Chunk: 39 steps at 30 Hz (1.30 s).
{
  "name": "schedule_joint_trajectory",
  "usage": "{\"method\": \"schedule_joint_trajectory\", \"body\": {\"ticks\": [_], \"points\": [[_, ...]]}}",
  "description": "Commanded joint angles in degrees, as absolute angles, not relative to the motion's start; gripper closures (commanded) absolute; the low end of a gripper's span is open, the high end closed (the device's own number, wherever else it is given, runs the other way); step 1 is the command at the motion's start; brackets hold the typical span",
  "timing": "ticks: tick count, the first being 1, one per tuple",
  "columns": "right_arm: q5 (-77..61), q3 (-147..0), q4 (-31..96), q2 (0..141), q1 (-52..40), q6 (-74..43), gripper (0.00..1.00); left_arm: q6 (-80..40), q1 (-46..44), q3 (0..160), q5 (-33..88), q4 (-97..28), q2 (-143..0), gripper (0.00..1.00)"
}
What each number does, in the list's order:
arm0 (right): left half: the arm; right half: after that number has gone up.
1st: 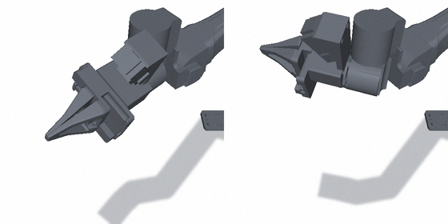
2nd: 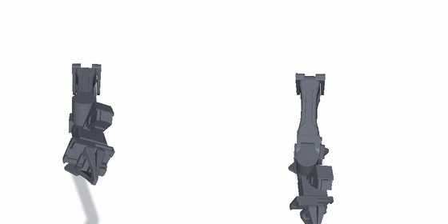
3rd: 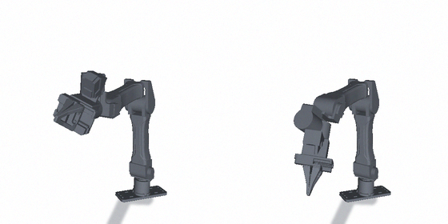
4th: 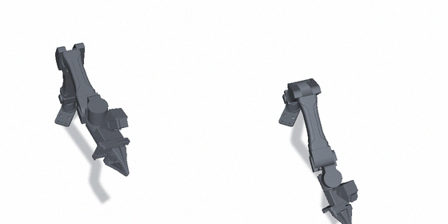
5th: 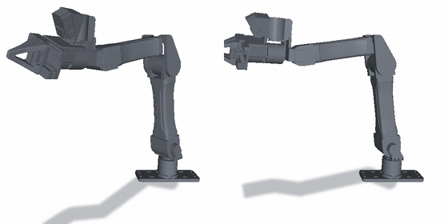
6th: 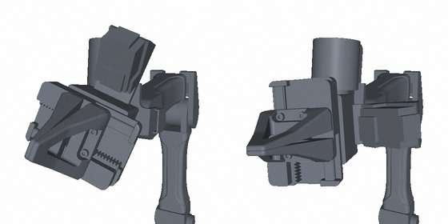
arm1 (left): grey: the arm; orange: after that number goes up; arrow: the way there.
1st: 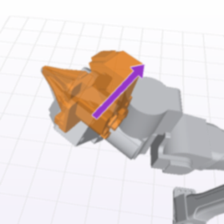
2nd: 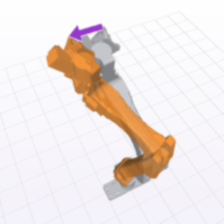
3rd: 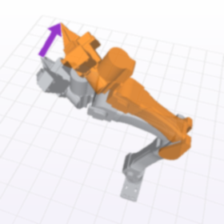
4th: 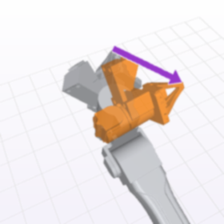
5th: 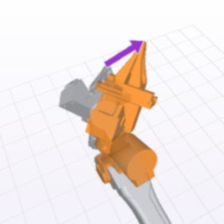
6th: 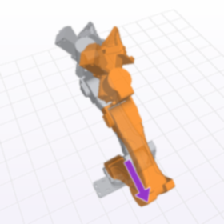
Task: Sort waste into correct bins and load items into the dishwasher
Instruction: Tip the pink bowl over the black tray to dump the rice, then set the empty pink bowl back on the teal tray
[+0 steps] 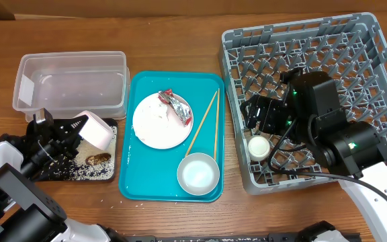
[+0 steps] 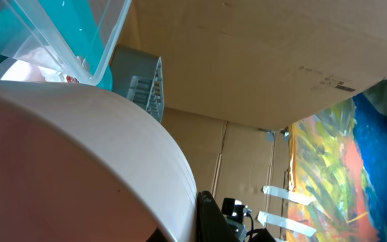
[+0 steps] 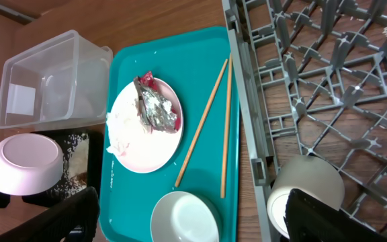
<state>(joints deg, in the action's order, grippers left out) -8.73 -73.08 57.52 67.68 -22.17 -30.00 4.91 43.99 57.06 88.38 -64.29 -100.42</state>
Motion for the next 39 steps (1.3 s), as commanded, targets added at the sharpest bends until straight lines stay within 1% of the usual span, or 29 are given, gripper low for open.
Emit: {"method": "schedule_joint_trajectory", "body": {"ticks": [1, 3, 7, 8, 12, 13, 14, 17, 20, 21, 22, 23, 24, 26, 30, 32, 34, 35, 36, 37, 38, 39], "points": [[-8.69, -73.89, 57.32, 67.57, -22.44, -30.06, 0.10, 8.86, 44.10, 58.02, 90.65, -67.40, -100.27, 0.96], [-8.69, -73.89, 57.32, 67.57, -22.44, -30.06, 0.10, 14.41, 43.46, 58.02, 88.33, -71.70, -100.12, 0.96], [-8.69, -73.89, 57.28, 67.57, -22.44, -30.06, 0.09, 23.16, 40.12, 58.02, 77.56, -79.77, -98.96, 0.96], [-8.67, -73.89, 57.21, 67.57, -22.44, -30.06, 0.09, 25.04, 37.71, 58.02, 74.28, -82.28, -97.86, 0.96], [-8.69, -73.89, 57.19, 67.57, -22.44, -30.06, 0.09, 23.73, 30.89, 58.02, 70.06, -82.54, -92.88, 0.96], [-8.69, -73.89, 57.19, 67.57, -22.44, -30.06, 0.09, 20.64, 29.06, 58.02, 68.29, -81.23, -91.35, 0.96], [-8.69, -73.89, 57.19, 67.57, -22.44, -30.04, 0.09, 12.27, 25.32, 58.02, 61.84, -77.23, -88.23, 0.96], [-8.69, -73.89, 57.21, 67.57, -22.44, -30.04, 0.09, -4.10, 17.47, 58.02, 42.09, -71.77, -82.85, 0.96], [-8.67, -73.89, 57.39, 67.57, -22.44, -30.04, 0.08, -15.94, 6.68, 57.95, 22.98, -70.32, -78.24, 0.96], [-8.69, -73.89, 57.41, 67.57, -22.44, -30.04, 0.08, -19.33, 3.36, 57.84, 18.31, -69.95, -77.32, 0.96], [-8.69, -73.89, 57.41, 67.57, -22.44, -30.04, 0.08, -23.55, -1.96, 57.43, 12.84, -68.93, -76.40, 0.96], [-8.67, -73.89, 57.39, 67.57, -22.44, -30.04, 0.08, -26.24, -5.74, 57.04, 10.11, -68.03, -76.18, 0.96], [-8.69, -73.89, 57.36, 67.57, -22.44, -30.04, 0.08, -30.37, -11.42, 56.29, 6.52, -66.04, -76.49, 0.96], [-8.69, -73.89, 57.36, 67.57, -22.44, -30.04, 0.08, -34.87, -18.11, 54.94, 2.39, -62.50, -77.67, 0.96], [-8.69, -73.89, 57.71, 67.57, -22.44, -30.04, 0.07, -42.35, -27.77, 51.66, -5.43, -55.68, -81.43, 0.96], [-8.67, -73.89, 58.43, 67.57, -22.44, -30.00, 0.07, -45.04, -30.89, 51.48, -5.96, -54.26, -84.58, 0.94], [-8.62, -73.89, 58.74, 67.57, -22.44, -29.47, 0.07, -45.52, -31.70, 51.48, -4.67, -53.52, -86.13, 0.90], [-8.64, -73.89, 58.76, 67.57, -22.44, -28.99, 0.07, -45.58, -31.68, 51.51, -3.81, -53.43, -86.43, 0.90], [-8.64, -73.89, 58.72, 67.57, -22.44, -28.47, 0.07, -45.95, -31.68, 51.53, -3.03, -53.41, -86.56, 0.86], [-8.43, -73.89, 58.70, 67.57, -22.44, -28.49, 0.07, -45.87, -31.64, 52.05, -1.19, -53.69, -86.48, 0.61], [-8.43, -73.89, 58.65, 67.57, -22.44, -28.49, 0.07, -45.80, -31.53, 52.82, -0.45, -54.33, -86.46, 0.50], [-8.43, -73.89, 58.63, 67.57, -22.44, -28.49, 0.07, -45.01, -31.44, 54.06, -0.45, -55.29, -86.46, 0.42]]}}
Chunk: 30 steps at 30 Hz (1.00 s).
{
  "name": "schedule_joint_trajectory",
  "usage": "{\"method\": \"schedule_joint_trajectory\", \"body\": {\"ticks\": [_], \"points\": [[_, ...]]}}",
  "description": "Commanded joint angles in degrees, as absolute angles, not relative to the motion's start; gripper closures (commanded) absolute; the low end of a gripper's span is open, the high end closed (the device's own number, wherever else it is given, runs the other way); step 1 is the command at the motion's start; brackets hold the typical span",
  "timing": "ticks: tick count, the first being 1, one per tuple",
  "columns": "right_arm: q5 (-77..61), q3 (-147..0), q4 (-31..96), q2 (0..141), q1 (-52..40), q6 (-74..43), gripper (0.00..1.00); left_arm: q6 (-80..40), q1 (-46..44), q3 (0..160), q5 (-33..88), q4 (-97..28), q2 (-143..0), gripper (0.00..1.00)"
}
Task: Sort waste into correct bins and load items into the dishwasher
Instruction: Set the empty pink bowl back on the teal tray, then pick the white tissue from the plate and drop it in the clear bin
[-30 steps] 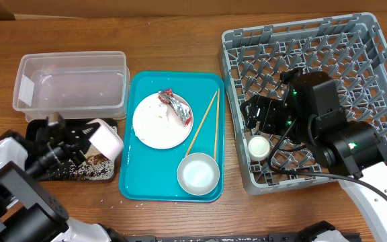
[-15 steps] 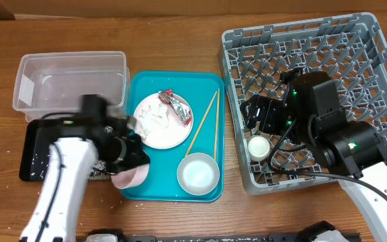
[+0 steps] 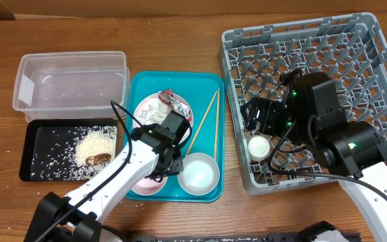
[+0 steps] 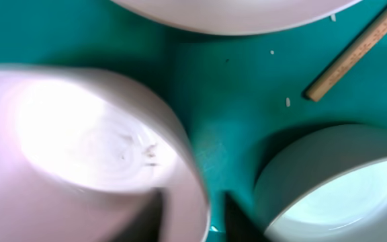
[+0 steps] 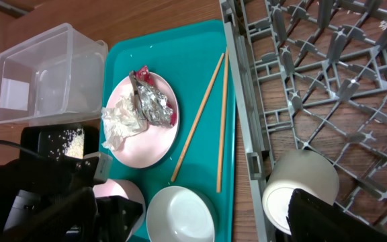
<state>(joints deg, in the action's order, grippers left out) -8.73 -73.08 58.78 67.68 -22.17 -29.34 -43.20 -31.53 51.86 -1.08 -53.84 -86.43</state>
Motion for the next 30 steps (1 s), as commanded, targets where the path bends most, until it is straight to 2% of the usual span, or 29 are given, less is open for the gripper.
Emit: {"method": "schedule_joint_trajectory", "body": {"ticks": [1, 2, 6, 11, 16, 22, 24, 25, 26, 28, 29, 30], "points": [[-8.43, -73.89, 58.61, 67.57, -22.44, -28.49, 0.07, -44.21, -31.40, 55.42, -0.75, -56.14, -86.46, 0.35], [-8.43, -73.89, 58.59, 67.57, -22.44, -28.49, 0.06, -43.09, -31.40, 57.36, -1.91, -56.95, -86.46, 0.25], [-8.43, -73.89, 58.61, 67.57, -22.44, -28.49, 0.06, -40.23, -30.57, 63.33, -8.16, -56.80, -86.48, 0.12], [-8.43, -73.89, 58.57, 67.59, -22.44, -28.49, 0.06, -32.27, -26.09, 64.93, -14.22, -47.22, -87.29, 0.14], [-8.43, -73.89, 58.57, 67.59, -22.44, -28.49, 0.06, -29.65, -20.67, 64.93, -14.11, -41.41, -93.30, 0.15], [-8.45, -73.89, 58.57, 67.59, -22.44, -28.51, 0.06, -26.76, -17.47, 64.93, -13.50, -37.74, -102.13, 0.09], [-8.45, -73.89, 58.54, 67.59, -22.44, -28.51, 0.06, -26.74, -17.26, 64.93, -13.32, -36.71, -103.88, 0.09], [-8.45, -73.89, 58.57, 67.59, -22.44, -28.51, 0.06, -26.76, -17.26, 64.93, -13.21, -36.36, -104.77, 0.12], [-8.45, -73.89, 58.59, 67.59, -22.44, -28.51, 0.06, -26.74, -17.28, 64.95, -12.69, -36.27, -105.34, 0.19], [-8.45, -73.89, 58.70, 67.59, -22.44, -28.51, 0.06, -26.50, -17.26, 64.99, -10.00, -36.67, -105.62, 0.48], [-8.45, -73.89, 58.81, 67.59, -22.44, -28.51, 0.06, -26.55, -17.26, 65.21, -8.64, -37.34, -105.30, 0.69], [-8.45, -73.89, 58.83, 67.59, -22.44, -28.51, 0.06, -26.55, -17.26, 65.71, -7.64, -38.09, -104.97, 0.86]]}}
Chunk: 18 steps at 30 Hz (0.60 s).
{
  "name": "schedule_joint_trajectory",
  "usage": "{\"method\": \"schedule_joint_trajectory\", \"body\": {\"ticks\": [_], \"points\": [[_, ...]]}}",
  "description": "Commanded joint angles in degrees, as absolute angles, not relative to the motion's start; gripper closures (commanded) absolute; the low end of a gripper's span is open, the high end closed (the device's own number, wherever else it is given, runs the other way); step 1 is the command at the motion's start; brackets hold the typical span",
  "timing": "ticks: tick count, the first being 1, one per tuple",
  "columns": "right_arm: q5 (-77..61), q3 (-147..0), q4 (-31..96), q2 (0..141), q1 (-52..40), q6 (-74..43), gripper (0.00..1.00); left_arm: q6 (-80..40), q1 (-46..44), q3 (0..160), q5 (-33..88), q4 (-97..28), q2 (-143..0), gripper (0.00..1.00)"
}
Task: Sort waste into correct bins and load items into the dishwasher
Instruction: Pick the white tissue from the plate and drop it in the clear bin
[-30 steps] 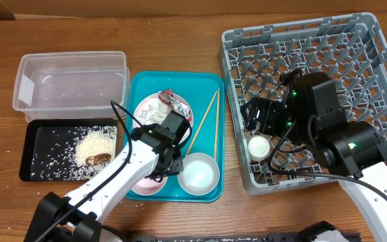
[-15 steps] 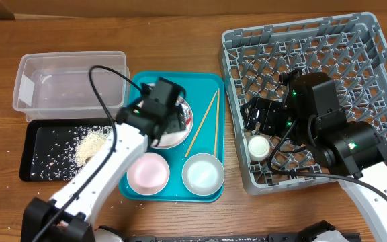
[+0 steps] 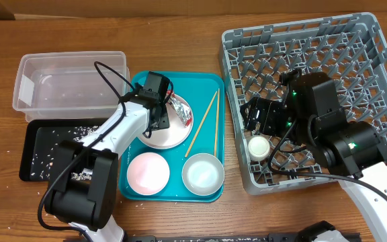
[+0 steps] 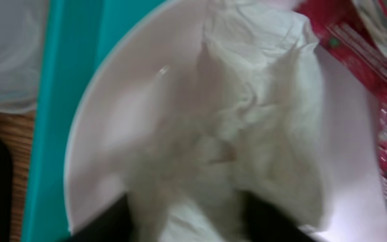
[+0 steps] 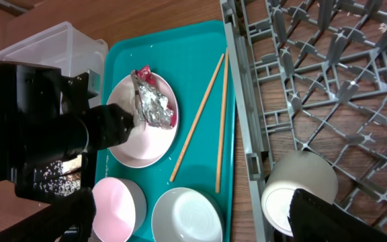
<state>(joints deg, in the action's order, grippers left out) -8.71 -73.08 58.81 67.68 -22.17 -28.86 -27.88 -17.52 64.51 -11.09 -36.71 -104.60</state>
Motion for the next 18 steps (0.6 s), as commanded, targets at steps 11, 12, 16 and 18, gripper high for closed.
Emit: {"method": "schedule_joint_trajectory", "body": {"ticks": [11, 12, 16, 18], "points": [[-8.45, -73.89, 58.81, 67.59, -22.44, -28.51, 0.06, -28.99, -13.76, 81.60, -13.02, -63.88, -92.86, 0.96], [-8.47, -73.89, 58.78, 67.59, -22.44, -28.51, 0.06, -29.85, -12.67, 81.54, -14.57, -65.71, -91.88, 0.96], [-8.47, -73.89, 58.78, 67.59, -22.44, -28.53, 0.05, -34.02, -5.10, 79.92, -22.72, -73.82, -91.02, 0.96], [-8.45, -73.89, 58.78, 67.59, -22.44, -28.51, 0.05, -35.77, 1.91, 75.72, -22.00, -73.71, -91.09, 0.96]]}}
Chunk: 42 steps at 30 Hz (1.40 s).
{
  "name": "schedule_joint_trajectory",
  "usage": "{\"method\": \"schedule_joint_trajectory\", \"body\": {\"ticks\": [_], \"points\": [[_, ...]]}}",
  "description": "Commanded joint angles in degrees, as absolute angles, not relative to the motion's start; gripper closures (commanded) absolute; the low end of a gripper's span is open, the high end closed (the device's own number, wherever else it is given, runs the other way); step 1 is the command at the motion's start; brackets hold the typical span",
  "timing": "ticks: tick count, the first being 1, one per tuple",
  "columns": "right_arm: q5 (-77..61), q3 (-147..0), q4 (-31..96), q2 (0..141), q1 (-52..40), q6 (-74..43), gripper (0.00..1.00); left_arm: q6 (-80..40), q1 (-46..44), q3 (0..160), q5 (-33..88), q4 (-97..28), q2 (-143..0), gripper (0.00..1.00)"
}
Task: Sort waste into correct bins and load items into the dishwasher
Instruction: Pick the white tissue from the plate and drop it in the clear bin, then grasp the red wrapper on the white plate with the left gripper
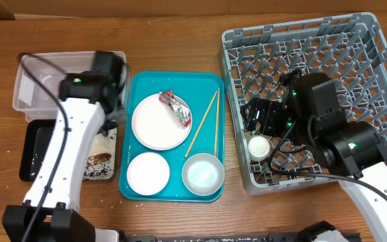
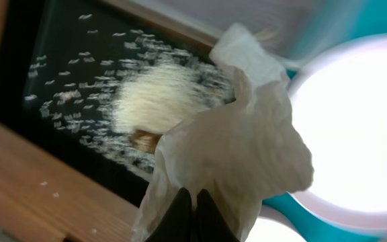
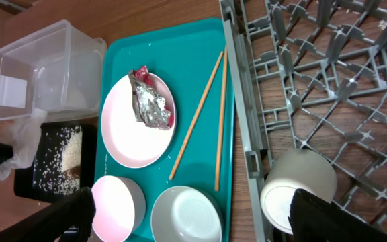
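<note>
My left gripper (image 2: 192, 212) is shut on a crumpled white napkin (image 2: 240, 151) and holds it in the air over the black tray of rice (image 2: 79, 94), just left of the teal tray (image 1: 138, 87). On that tray a pink plate (image 1: 154, 124) carries a foil wrapper (image 1: 178, 107). A pink bowl (image 1: 148, 172), a white bowl (image 1: 203, 173) and a pair of chopsticks (image 1: 203, 124) also lie there. My right gripper (image 3: 197, 222) hangs open above the grey dish rack (image 1: 328, 60), near a white cup (image 1: 259, 146) in it.
A clear plastic bin (image 1: 42, 84) stands at the back left, behind the black tray (image 1: 32, 158). The left arm (image 1: 69, 148) stretches over the black tray. The table's front edge lies near the trays.
My left gripper was down on the napkin on the plate. It now holds the napkin off the plate, left of the teal tray over the black tray. The right arm has not moved.
My left gripper held the pink bowl tilted over the black tray. Then the bowl was at the teal tray's front left, with rice heaped in the black tray. Then the bowl stood free and the gripper was at the napkin on the plate. Now the napkin is lifted away.
</note>
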<state>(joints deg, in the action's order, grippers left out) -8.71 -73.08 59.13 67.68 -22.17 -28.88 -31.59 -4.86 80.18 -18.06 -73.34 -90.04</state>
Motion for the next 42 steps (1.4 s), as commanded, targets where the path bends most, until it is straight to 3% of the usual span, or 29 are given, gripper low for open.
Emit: {"method": "schedule_joint_trajectory", "body": {"ticks": [1, 4, 11, 20, 25, 28, 31, 34, 38, 42], "points": [[-8.45, -73.89, 58.78, 67.59, -22.44, -28.51, 0.05, -35.90, 3.68, 74.46, -20.71, -73.14, -91.09, 0.96], [-8.45, -73.89, 58.63, 67.59, -22.44, -28.53, 0.05, -32.49, 10.90, 70.91, -12.88, -70.13, -91.09, 0.96], [-8.47, -73.89, 58.65, 67.59, -22.44, -28.51, 0.05, -31.00, 14.39, 71.44, -10.55, -68.64, -90.83, 0.96], [-8.45, -73.89, 58.19, 67.59, -22.44, -28.51, 0.05, -26.79, 14.68, 86.39, 2.13, -59.09, -90.72, 0.96], [-8.45, -73.89, 58.19, 67.64, -22.44, -28.51, 0.05, -26.09, 13.37, 86.94, 1.45, -47.44, -92.29, 0.96], [-8.45, -73.89, 58.30, 67.64, -22.44, -28.51, 0.05, -25.21, 12.23, 86.96, 1.32, -43.66, -95.94, 0.72], [-8.45, -73.89, 58.81, 67.64, -22.44, -28.51, 0.05, -25.21, 10.57, 87.64, 3.55, -44.34, -99.59, 0.60], [-8.45, -73.89, 59.07, 67.66, -22.44, -28.49, 0.05, -25.30, 8.51, 90.21, 6.83, -47.20, -99.39, 0.42], [-8.45, -73.89, 59.07, 67.64, -22.44, -28.51, 0.05, -24.97, 2.42, 94.06, 8.99, -50.39, -99.22, 0.42], [-8.45, -73.89, 59.07, 67.64, -22.44, -28.49, 0.05, -18.55, -9.13, 93.34, 0.86, -49.19, -101.19, 0.37]]}}
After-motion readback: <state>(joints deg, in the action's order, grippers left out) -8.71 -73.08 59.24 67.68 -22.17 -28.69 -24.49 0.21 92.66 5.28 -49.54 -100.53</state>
